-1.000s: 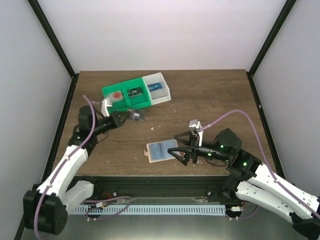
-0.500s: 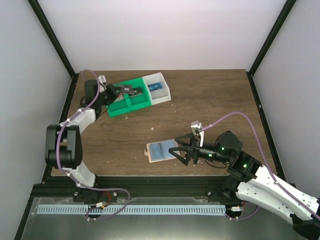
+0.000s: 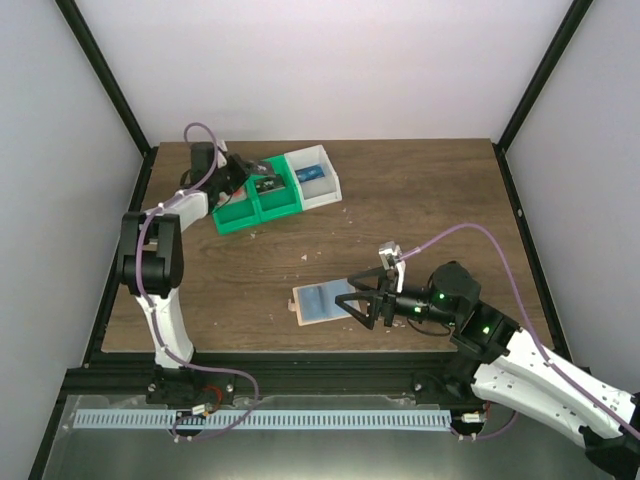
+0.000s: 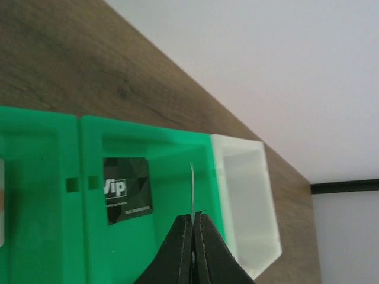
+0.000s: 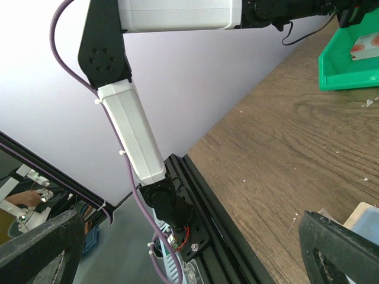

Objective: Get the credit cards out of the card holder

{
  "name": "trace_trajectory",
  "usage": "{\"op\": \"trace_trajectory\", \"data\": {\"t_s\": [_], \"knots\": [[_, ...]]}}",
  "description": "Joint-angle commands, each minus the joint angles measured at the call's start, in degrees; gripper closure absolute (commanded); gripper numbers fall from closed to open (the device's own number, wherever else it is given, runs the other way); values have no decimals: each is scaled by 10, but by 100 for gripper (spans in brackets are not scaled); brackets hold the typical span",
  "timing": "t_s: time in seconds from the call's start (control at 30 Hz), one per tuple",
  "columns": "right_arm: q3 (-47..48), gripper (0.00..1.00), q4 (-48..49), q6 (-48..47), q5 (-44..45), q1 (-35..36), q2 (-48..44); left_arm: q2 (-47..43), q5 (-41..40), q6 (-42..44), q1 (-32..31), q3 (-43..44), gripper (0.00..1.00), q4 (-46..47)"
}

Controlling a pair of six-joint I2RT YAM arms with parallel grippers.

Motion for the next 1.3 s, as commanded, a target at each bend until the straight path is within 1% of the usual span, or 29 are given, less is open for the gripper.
{"op": "trace_trajectory", "data": {"t_s": [0.0,0.17,0.37,0.63,0.73,1.07,1.27], "knots": [[13,0,-2,6,2,-1,-6,25,-24,18,-12,29,100,-31],[13,0,-5,2,7,-1,-5,49,-59,40,-33,64,100,-66],[11,0,-10,-1,15,-1,-3,81,-82,43,-40,100,100,-74],[-14,0,-4,3,29,-1,-7,110,-89,44,-41,134,100,-93],[-21,0,0,5,29,-1,-1,122,-94,51,-45,155,100,-114],[-29,0,6,1,22,-1,15,135,-143,55,-53,162,100,-113],[-32,0,0,-4,24,-1,15,135,-149,52,-54,163,100,-106]]}}
